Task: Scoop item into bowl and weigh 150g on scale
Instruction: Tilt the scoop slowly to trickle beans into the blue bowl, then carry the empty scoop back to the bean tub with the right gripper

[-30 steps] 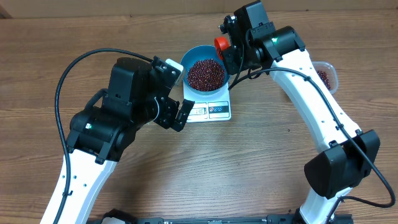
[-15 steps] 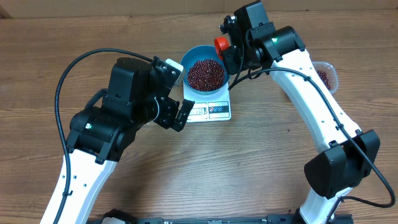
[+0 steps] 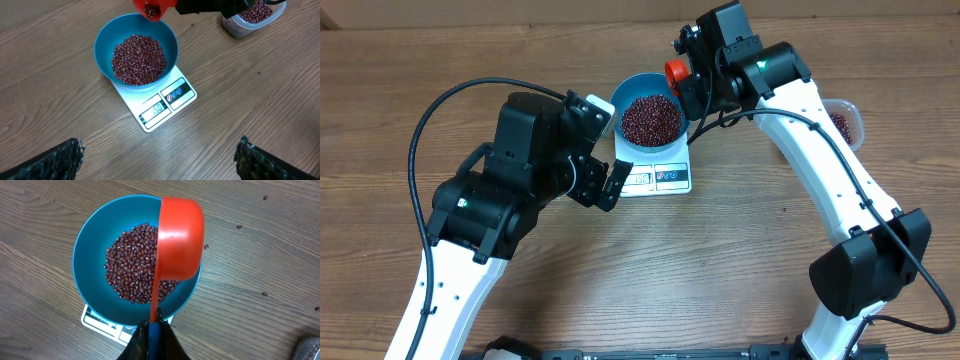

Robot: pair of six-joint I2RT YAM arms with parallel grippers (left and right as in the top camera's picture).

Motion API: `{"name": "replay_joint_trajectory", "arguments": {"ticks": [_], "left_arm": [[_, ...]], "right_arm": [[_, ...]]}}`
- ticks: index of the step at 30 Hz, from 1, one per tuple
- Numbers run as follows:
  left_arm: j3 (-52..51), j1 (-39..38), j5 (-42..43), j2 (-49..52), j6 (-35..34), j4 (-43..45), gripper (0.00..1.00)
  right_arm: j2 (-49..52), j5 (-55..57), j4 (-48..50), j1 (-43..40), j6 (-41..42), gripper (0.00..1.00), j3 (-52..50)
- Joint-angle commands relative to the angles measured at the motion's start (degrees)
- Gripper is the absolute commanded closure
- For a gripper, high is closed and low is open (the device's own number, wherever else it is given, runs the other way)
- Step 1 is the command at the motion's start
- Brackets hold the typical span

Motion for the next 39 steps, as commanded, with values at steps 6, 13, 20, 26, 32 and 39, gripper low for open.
{"name": "replay_joint_trajectory", "arguments": {"ticks": [6, 13, 20, 26, 32, 39], "left_arm": [[1.03, 0.31, -0.37, 0.2, -0.31, 0.02, 0.0], [1.03, 0.31, -0.37, 0.2, -0.31, 0.04, 0.0], [1.03, 0.31, -0.39, 0.2, -0.31, 0.04, 0.0], [1.03, 0.31, -0.39, 0.2, -0.31, 0.02, 0.0], [1.03, 0.31, -0.37, 0.2, -0.31, 0.02, 0.01], [1.03, 0.31, -0.37, 0.2, -0.31, 0.02, 0.0]], "right_arm": [[-1.99, 0.5, 0.17, 0.31, -0.46, 0.96, 1.97], [-1.99, -0.04, 0.17, 0.31, -0.46, 0.96, 1.97], [-1.99, -2.36, 0.17, 0.09, -0.46, 0.96, 1.97], [-1.99, -6.97, 0.17, -0.35, -0.46, 0.96, 1.97], [-1.99, -16.37, 0.17, -2.67, -0.44, 0.96, 1.97], [-1.99, -33.18, -0.24, -7.78, -0.44, 0.96, 1.97]]}}
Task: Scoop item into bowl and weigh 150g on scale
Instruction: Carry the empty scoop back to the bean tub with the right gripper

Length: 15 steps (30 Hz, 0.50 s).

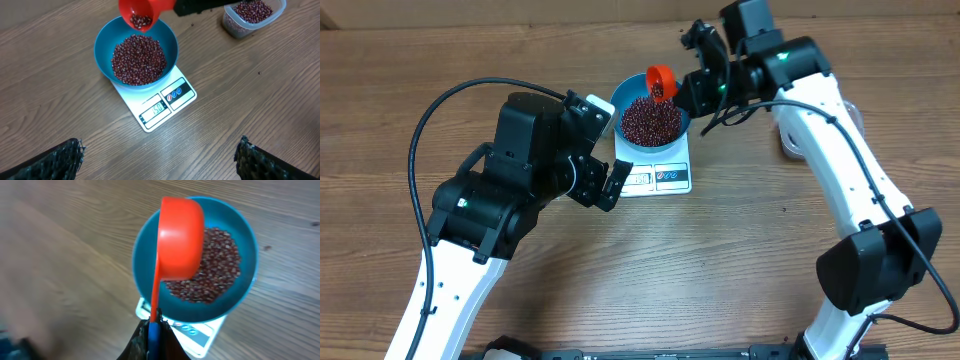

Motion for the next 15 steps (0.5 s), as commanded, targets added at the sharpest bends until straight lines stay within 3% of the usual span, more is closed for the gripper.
{"name": "replay_joint_trajectory", "arguments": {"ticks": [1, 10, 15], "left_arm": [[1.03, 0.33, -0.37, 0.2, -0.31, 0.04, 0.0], [1.03, 0.33, -0.39, 0.2, -0.31, 0.02, 0.0], [1.03, 0.33, -0.37, 0.2, -0.31, 0.02, 0.01]], "right_arm": [[-1.99, -12.83, -0.15, -2.8, -0.46, 0.96, 1.97], [-2.12, -33.77, -3.37, -13.0, -0.52, 0.96, 1.97], [-2.93, -41.24, -9.33, -21.53, -5.22, 0.96, 1.97]]}}
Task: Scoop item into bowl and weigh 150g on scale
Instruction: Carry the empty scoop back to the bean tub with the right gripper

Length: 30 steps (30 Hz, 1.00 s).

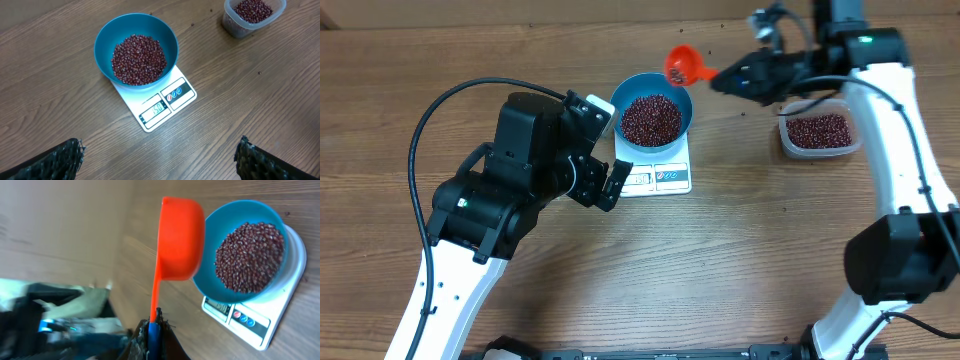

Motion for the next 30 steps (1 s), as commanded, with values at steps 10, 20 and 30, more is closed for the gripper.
{"name": "replay_joint_trajectory", "arguments": {"ticks": [10, 20, 30], "left_arm": [[1.03, 0.31, -0.37, 0.2, -0.31, 0.0, 0.0], [1.03, 0.31, -0.37, 0.2, -0.31, 0.0, 0.0], [1.03, 0.31, -0.37, 0.2, -0.31, 0.0, 0.01]], "right_arm": [[-3.41, 7.52, -15.23, -21.81, -11.82, 0.96, 1.97], [-3.41, 50.86, -10.47, -15.37, 5.18, 0.96, 1.95], [-3.39, 88.32, -12.41, 2.71, 18.58, 0.96, 1.84]]}}
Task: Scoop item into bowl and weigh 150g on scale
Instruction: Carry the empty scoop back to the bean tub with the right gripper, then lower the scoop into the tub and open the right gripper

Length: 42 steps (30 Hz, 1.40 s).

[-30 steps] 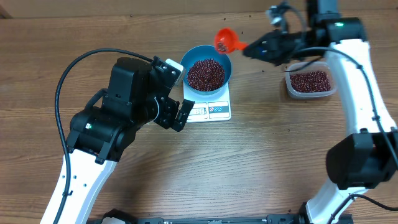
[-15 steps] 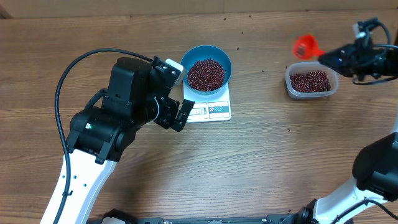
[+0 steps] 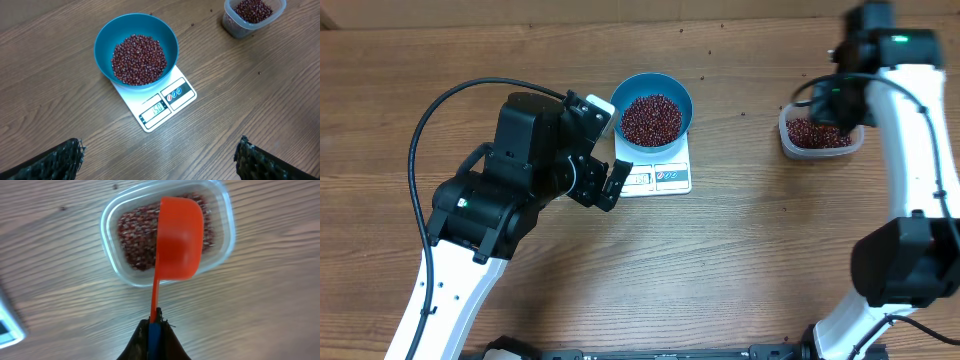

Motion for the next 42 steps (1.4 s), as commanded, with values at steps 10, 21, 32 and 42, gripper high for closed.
{"name": "replay_joint_trajectory", "arguments": {"ticks": [10, 21, 32, 42], "left_arm": [[1.03, 0.31, -0.37, 0.2, -0.31, 0.02, 0.0], [1.03, 0.31, -0.37, 0.2, -0.31, 0.02, 0.0], [1.03, 0.31, -0.37, 0.2, -0.31, 0.02, 0.01], [1.03, 0.31, -0.37, 0.2, -0.31, 0.02, 0.0]], "right_arm": [[-2.45, 8.15, 0.09, 1.66, 5.81, 0.94, 1.46], [-2.45, -25.81, 12.76, -9.86, 5.62, 0.91, -10.93], [-2.43, -41.22, 21.92, -16.13, 8.17, 0.46, -22.1], [-2.78, -31.89, 13.77, -16.48, 8.41, 0.0, -23.39]]}}
